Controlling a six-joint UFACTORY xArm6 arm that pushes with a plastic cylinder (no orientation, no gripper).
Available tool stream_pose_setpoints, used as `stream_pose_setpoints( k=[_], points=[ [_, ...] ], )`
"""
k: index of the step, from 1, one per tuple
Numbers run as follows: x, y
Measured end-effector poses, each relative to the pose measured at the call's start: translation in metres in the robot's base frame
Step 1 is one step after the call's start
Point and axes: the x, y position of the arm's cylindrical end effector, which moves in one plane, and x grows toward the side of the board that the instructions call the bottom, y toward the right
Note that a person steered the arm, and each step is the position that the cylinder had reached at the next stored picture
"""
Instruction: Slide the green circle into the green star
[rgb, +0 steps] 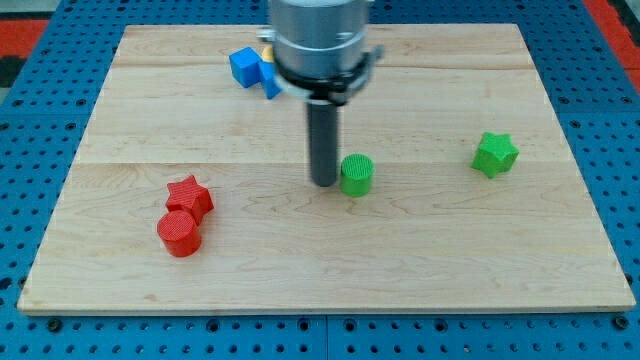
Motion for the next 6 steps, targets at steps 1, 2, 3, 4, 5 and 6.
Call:
stream_pose_setpoints(
  k=[1, 2, 3, 4, 5, 6],
  points=[
    [0.0, 0.043],
    [0.041, 0.031],
    [-0.008, 0.071],
    [-0.01, 0.116],
    [0.044, 0.017],
    [0.121, -0.084]
  ],
)
